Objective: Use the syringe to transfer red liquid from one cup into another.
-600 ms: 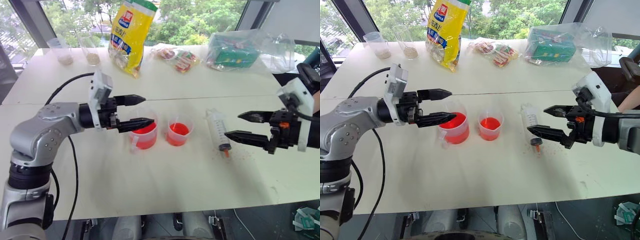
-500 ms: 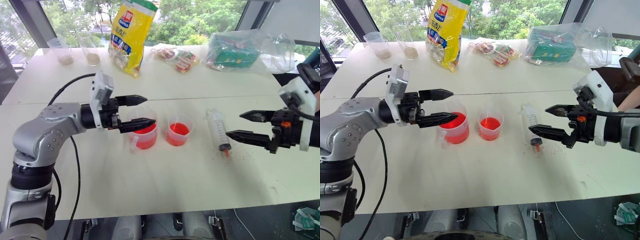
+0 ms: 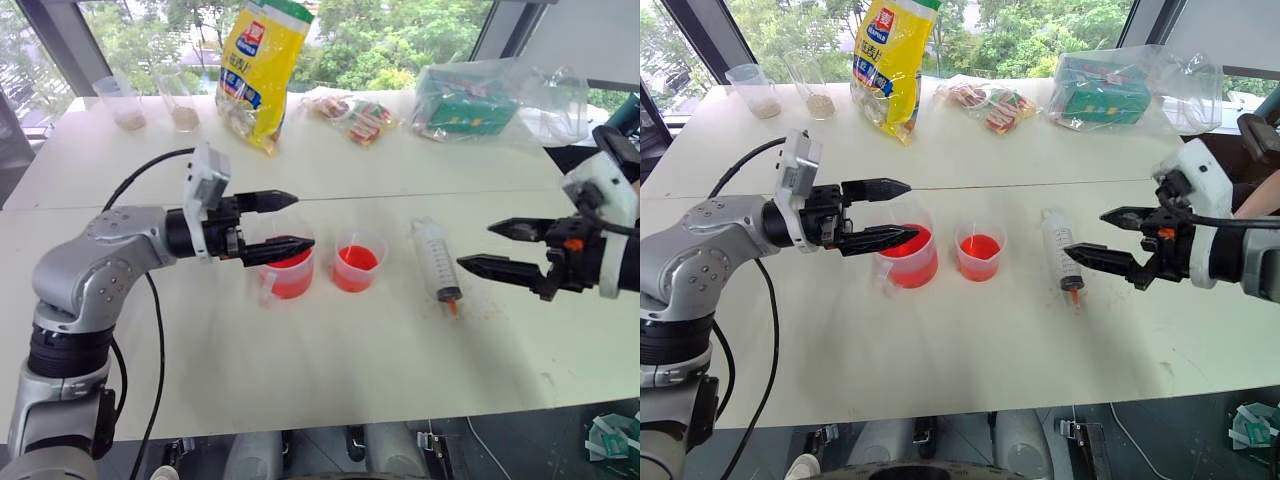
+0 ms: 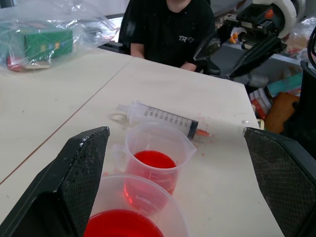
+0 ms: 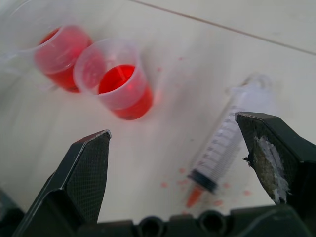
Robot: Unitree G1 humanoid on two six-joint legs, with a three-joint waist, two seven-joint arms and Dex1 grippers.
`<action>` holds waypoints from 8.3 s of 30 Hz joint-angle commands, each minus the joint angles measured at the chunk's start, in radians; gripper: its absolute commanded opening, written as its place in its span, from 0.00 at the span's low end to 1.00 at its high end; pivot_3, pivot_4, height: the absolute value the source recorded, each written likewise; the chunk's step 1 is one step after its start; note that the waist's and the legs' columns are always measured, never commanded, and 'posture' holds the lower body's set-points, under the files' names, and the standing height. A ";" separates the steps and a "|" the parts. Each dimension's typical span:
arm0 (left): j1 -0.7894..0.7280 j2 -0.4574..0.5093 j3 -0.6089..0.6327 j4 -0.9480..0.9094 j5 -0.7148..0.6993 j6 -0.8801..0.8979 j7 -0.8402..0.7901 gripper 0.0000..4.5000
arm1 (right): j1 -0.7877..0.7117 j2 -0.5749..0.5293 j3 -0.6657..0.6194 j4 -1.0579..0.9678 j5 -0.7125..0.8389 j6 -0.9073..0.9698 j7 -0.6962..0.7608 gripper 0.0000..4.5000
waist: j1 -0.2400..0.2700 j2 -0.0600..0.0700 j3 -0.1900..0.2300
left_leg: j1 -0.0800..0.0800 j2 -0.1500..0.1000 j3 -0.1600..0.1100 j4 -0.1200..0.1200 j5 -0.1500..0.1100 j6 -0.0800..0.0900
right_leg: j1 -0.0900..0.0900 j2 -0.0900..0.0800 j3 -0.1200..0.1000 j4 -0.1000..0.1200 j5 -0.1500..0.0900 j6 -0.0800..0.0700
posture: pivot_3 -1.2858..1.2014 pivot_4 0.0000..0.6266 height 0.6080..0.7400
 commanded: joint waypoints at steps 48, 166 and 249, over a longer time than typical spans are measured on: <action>-0.035 0.001 0.004 0.006 0.054 -0.072 0.045 1.00 | -0.676 0.454 0.744 0.962 -0.947 -0.137 0.304 0.30 | -0.001 -0.001 -0.001 | 0.002 0.000 0.002 0.000 0.000 0.000 | 0.000 0.000 0.001 0.004 0.002 0.003 | 0.52 0.24 1.00; -0.302 0.030 0.141 0.172 -0.024 0.047 0.035 0.01 | -0.251 1.108 0.753 0.564 -0.799 -1.113 0.506 0.30 | -0.009 0.001 0.000 | 0.001 0.000 0.000 0.000 0.001 -0.003 | -0.002 0.000 -0.001 0.006 0.002 0.003 | 0.52 0.24 1.00; -0.448 -0.205 -0.064 0.278 0.014 -0.004 -0.131 0.99 | -0.093 0.885 0.426 0.151 -0.581 -0.919 0.146 0.30 | -0.004 0.001 0.000 | 0.001 -0.001 0.000 0.000 0.001 -0.002 | -0.001 0.000 0.000 0.005 0.002 0.003 | 0.52 0.24 1.00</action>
